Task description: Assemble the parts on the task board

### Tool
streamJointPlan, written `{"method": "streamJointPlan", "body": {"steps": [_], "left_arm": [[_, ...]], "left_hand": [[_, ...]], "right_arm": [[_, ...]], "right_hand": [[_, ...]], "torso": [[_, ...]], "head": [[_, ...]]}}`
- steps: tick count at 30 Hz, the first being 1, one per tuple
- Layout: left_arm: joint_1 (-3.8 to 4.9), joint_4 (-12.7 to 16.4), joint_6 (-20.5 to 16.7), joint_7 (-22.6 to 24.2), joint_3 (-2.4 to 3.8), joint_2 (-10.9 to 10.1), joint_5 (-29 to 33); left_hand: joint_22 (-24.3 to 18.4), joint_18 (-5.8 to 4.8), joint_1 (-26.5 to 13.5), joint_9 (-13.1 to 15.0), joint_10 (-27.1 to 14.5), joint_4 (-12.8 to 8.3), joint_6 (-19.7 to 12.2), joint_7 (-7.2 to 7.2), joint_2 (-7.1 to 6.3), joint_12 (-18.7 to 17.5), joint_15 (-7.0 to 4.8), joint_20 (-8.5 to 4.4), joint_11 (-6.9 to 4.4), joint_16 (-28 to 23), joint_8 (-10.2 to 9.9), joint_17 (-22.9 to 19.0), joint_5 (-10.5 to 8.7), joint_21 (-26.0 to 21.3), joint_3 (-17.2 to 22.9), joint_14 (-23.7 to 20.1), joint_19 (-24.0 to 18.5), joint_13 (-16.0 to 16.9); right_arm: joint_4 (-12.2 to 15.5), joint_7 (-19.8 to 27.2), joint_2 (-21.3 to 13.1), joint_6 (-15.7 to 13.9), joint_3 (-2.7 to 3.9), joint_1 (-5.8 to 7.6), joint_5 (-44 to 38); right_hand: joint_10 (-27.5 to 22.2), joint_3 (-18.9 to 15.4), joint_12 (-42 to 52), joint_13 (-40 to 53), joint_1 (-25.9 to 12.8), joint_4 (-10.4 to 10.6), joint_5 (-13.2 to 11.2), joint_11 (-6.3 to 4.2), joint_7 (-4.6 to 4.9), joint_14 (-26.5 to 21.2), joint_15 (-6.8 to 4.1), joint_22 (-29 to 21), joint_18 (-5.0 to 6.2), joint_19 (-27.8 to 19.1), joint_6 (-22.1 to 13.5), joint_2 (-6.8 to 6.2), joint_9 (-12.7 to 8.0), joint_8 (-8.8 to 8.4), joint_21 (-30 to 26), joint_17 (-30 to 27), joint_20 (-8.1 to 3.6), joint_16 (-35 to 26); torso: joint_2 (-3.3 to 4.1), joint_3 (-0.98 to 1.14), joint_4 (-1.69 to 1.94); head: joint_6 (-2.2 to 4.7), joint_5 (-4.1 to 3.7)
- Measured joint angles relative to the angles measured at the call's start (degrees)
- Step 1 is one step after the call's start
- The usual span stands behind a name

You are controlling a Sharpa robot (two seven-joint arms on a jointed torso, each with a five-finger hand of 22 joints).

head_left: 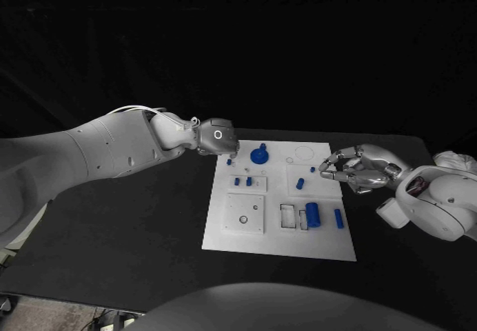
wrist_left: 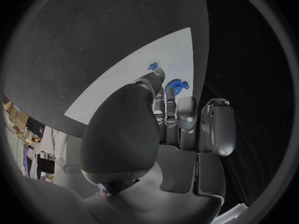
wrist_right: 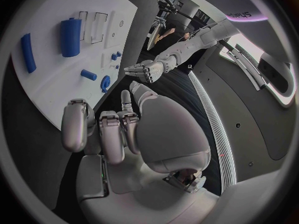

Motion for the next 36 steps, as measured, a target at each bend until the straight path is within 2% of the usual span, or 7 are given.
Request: {"method": "streamJointPlan", "body": {"steps": [11,24,36], "left_arm": [[-2.26,-3.5,-2.1,2.8,-0.02,2.0,1.9],[-3.16,-6.3,-4.5,4.0,0.0,3.6,5.4],[-4.05,-9.1,-4.6,4.5,0.0,4.9,6.7]], "left_hand": [[0.0,0.01,-0.5,0.0,0.4,-0.2,0.2,-0.21,0.53,0.3,0.19,0.0,0.0,0.0,0.3,-0.5,0.0,-0.2,-0.2,-0.2,0.0,-0.2],[0.0,0.0,-0.8,-0.2,0.2,-1.0,-0.6,-0.92,0.83,0.3,0.23,0.0,-0.63,0.0,0.6,-1.6,0.0,-0.6,0.3,-1.0,0.0,-1.0],[0.0,0.01,-1.1,-0.4,-0.9,-1.5,-1.7,-1.65,0.59,-0.1,0.4,-0.01,-1.24,0.0,0.6,-2.3,0.0,-1.2,0.2,-1.6,-0.4,-1.8]], "right_arm": [[0.1,-0.3,-0.3,0.2,0.0,-0.07,-0.1],[0.2,-0.6,-0.4,0.2,0.0,-0.2,-0.1],[0.2,-0.9,-0.6,0.5,0.0,-0.27,-0.1]], "right_hand": [[0.0,0.0,0.0,0.0,0.0,0.0,0.0,0.0,0.06,0.0,0.0,0.0,0.0,0.0,0.1,0.0,0.0,0.0,-0.2,0.0,0.0,0.0],[0.2,0.0,0.0,0.0,0.0,0.0,0.0,-0.21,-0.14,-0.2,-0.21,0.0,0.0,0.0,0.3,0.0,0.0,0.0,-0.2,0.0,0.0,0.0],[0.2,0.0,0.0,0.0,0.0,0.0,0.0,-0.21,-0.14,-0.2,-0.21,0.0,0.01,0.0,0.3,0.0,0.0,0.0,-0.5,0.0,0.0,0.0]], "torso": [[-0.09,0.01,0.01],[-0.08,0.01,0.03],[-0.08,-0.01,0.02]], "head": [[0.0,-0.31],[0.0,-0.2],[0.0,-0.36]]}}
